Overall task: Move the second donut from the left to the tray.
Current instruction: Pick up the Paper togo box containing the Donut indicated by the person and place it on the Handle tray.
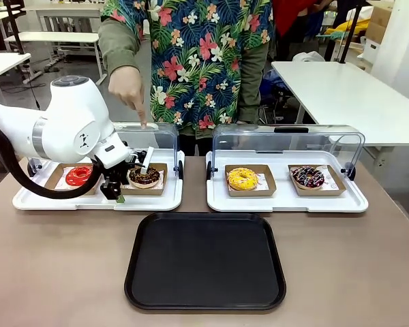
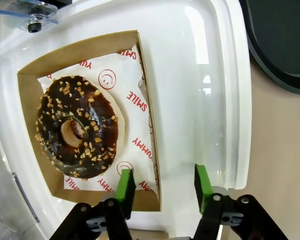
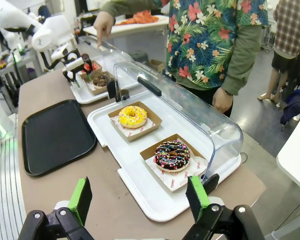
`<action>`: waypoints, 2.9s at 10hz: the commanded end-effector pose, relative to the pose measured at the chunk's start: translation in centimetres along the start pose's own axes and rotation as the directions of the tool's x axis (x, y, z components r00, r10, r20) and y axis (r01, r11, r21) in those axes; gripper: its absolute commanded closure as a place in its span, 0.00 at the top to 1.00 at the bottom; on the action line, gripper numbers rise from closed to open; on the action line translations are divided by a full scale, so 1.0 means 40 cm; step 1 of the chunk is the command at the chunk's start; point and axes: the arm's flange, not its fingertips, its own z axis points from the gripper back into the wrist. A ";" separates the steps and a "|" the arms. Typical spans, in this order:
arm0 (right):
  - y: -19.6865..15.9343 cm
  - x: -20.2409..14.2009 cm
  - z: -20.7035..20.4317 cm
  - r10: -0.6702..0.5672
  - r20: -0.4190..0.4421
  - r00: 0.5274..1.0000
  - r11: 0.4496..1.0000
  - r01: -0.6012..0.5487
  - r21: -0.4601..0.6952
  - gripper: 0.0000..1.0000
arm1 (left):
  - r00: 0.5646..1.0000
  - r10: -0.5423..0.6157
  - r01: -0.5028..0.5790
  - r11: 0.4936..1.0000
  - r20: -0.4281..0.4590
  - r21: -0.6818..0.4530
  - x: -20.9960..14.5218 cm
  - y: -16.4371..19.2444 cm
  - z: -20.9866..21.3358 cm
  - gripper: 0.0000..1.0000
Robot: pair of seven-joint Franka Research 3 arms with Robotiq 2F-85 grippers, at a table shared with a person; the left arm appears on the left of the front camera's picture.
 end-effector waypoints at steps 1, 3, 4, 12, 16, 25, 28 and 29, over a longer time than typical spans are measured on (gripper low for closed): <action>-0.008 0.005 0.000 0.029 0.028 0.999 1.000 -0.029 -0.005 1.00 | 1.000 0.011 -0.011 1.000 -0.018 -0.016 0.000 0.004 0.008 0.00; -0.008 0.005 0.000 0.029 0.028 0.999 1.000 -0.029 -0.005 1.00 | 1.000 0.007 -0.007 0.999 -0.002 -0.040 0.001 0.008 0.016 0.00; -0.008 0.005 0.000 0.029 0.028 0.999 1.000 -0.029 -0.005 1.00 | 1.000 0.008 -0.008 0.999 0.011 -0.052 0.000 0.009 0.016 0.00; -0.008 0.005 0.000 0.029 0.028 0.999 1.000 -0.029 -0.005 1.00 | 1.000 0.000 -0.001 0.998 -0.009 -0.060 0.003 0.004 0.007 0.00; -0.008 0.005 0.000 0.029 0.028 0.999 1.000 -0.029 -0.005 1.00 | 0.998 0.012 -0.015 0.999 -0.058 -0.048 0.005 -0.009 0.026 0.01; -0.008 0.005 0.000 0.029 0.028 0.999 1.000 -0.029 -0.005 1.00 | 0.992 0.121 -0.119 0.990 -0.022 0.077 0.104 -0.182 0.306 0.01; -0.008 0.005 0.000 0.029 0.028 0.999 1.000 -0.029 -0.005 1.00 | 0.993 0.113 -0.114 0.992 0.017 0.057 0.210 -0.311 0.345 0.01; -0.008 0.005 0.000 0.029 0.028 0.999 1.000 -0.029 -0.005 1.00 | 0.992 0.122 -0.122 0.991 0.018 0.055 0.251 -0.363 0.359 0.01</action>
